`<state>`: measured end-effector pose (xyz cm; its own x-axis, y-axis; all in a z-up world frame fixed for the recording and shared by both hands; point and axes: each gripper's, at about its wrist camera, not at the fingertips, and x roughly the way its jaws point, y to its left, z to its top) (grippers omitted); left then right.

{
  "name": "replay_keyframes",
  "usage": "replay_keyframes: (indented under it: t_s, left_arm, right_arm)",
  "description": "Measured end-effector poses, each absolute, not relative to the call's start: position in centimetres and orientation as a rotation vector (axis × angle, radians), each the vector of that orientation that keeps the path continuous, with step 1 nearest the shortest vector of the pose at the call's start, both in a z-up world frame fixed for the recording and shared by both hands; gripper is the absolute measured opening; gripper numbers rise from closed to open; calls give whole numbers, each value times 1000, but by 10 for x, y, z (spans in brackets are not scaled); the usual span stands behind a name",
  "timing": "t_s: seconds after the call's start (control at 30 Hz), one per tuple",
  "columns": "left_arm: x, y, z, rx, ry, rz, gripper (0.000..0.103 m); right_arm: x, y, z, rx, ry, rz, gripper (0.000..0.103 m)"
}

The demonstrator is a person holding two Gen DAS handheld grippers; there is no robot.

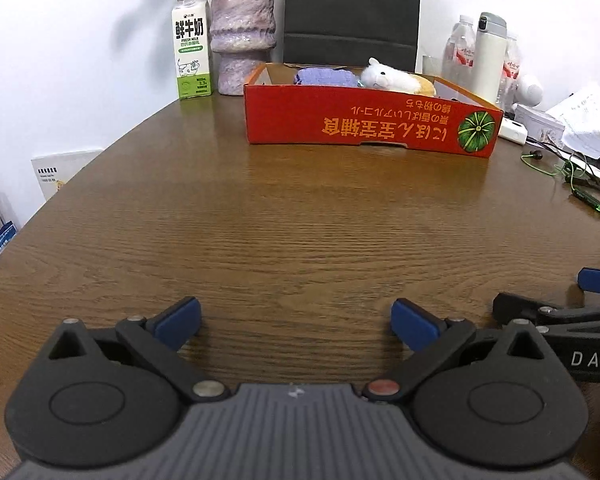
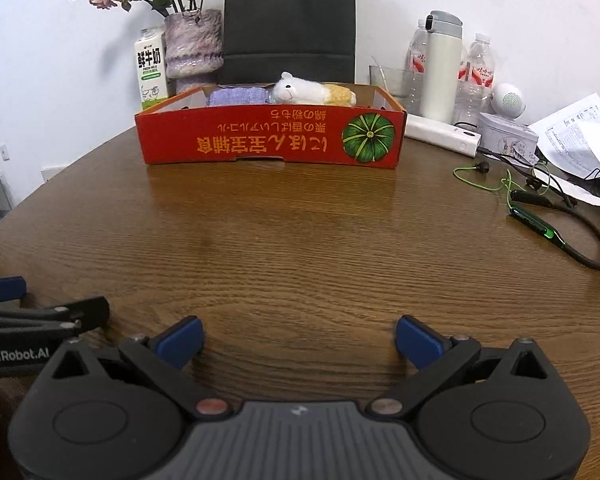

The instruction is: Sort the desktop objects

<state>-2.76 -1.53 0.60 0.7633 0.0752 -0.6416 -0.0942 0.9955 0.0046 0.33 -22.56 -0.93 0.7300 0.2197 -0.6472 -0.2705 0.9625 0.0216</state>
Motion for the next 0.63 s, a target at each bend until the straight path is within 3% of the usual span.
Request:
replay_keyframes:
  t_s: [0.63]
  left_arm:
    - [-27,-15,5,-27,698,94,103]
  right_arm:
    - [7,-225,-9,-81,699,272,103]
